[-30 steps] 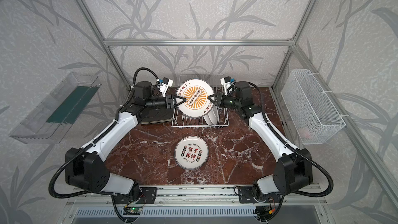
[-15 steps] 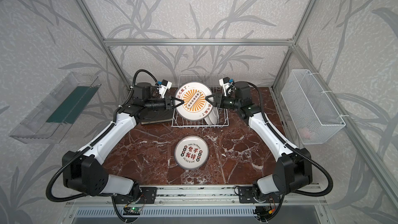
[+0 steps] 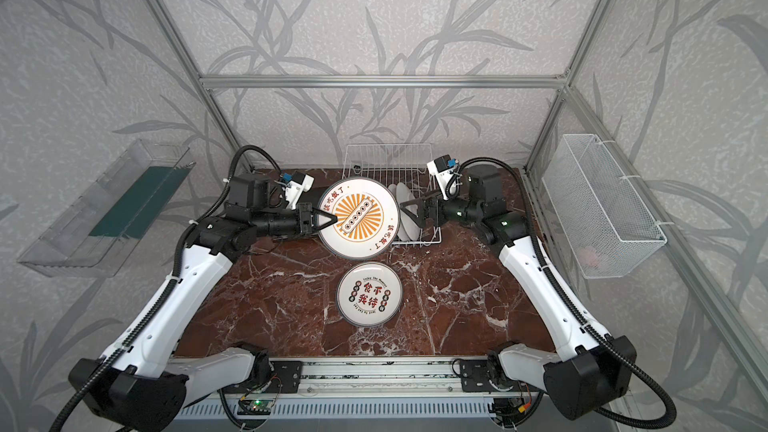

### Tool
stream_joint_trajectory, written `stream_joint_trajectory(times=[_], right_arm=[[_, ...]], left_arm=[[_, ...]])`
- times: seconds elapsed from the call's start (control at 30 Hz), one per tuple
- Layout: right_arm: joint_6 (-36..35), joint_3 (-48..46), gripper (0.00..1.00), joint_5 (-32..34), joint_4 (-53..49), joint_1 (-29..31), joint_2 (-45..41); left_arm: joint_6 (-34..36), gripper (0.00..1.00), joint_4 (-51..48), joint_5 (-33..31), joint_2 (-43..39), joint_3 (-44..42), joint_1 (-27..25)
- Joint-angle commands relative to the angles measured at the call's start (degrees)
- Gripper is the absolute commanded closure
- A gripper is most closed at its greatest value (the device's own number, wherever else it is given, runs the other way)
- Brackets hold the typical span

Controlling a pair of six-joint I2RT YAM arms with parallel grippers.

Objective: Unload the plates from the dish rack
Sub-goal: 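Lower the sunburst plate with the right gripper onto the plate on the table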

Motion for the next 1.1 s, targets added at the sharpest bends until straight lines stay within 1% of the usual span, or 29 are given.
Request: stream_joint_trajectory(times=[0.0, 0.1, 0.17, 0.23, 0.33, 0.47, 0.57, 0.63, 0.73, 0.87, 1.07], right_arm=[[-11.8, -2.9, 0.01, 0.2, -5.8, -0.2, -4.6], [-16.5, -4.3, 0.01, 0.5, -8.7, 0.0, -7.2], [-19.3, -4.2, 0.01, 0.7, -11.9, 0.3, -7.8], [-22.4, -4.5, 0.01, 1.0, -14.5, 1.4, -8.5], [-26.3, -6.2, 0.01, 2.5, -15.8, 3.9, -10.2], [-27.8, -6.2, 0.01, 5.0, -17.6, 7.6, -10.0], [-29.4, -5.5, 0.01, 7.4, -19.2, 10.5, -9.2], [-29.4, -5.2, 0.01, 9.1, -18.8, 12.0, -8.6], [-29.5, -4.4, 0.01, 9.8, -18.9, 13.6, -7.6], [-29.9, -4.6, 0.01, 10.1, -18.8, 14.5, -7.2], [-31.8, -4.7, 0.01, 12.5, -21.1, 15.6, -6.0]], left_arm=[[1.1, 1.0, -7.1, -0.4, -4.6, -3.2, 0.1], [0.2, 1.0, -8.5, -0.3, -7.2, -7.9, 0.1], [-0.7, 1.0, -6.9, 2.1, -8.9, -12.0, 0.0], [-2.2, 1.0, -5.5, 3.8, -10.2, -15.7, 0.0], [-2.6, 1.0, -4.8, 3.9, -12.9, -19.5, -0.1], [-3.1, 1.0, -3.7, 4.0, -15.5, -25.3, -0.5], [-3.6, 1.0, -2.9, 2.8, -16.4, -28.2, -0.8], [-5.7, 1.0, -0.2, 2.2, -16.9, -30.5, -0.9], [-8.9, 1.0, 5.4, 2.1, -16.6, -34.0, -1.1], [-8.8, 1.0, 8.7, 2.0, -15.1, -36.1, -1.1], [-7.1, 1.0, 10.6, 1.3, -9.6, -35.4, -1.3]])
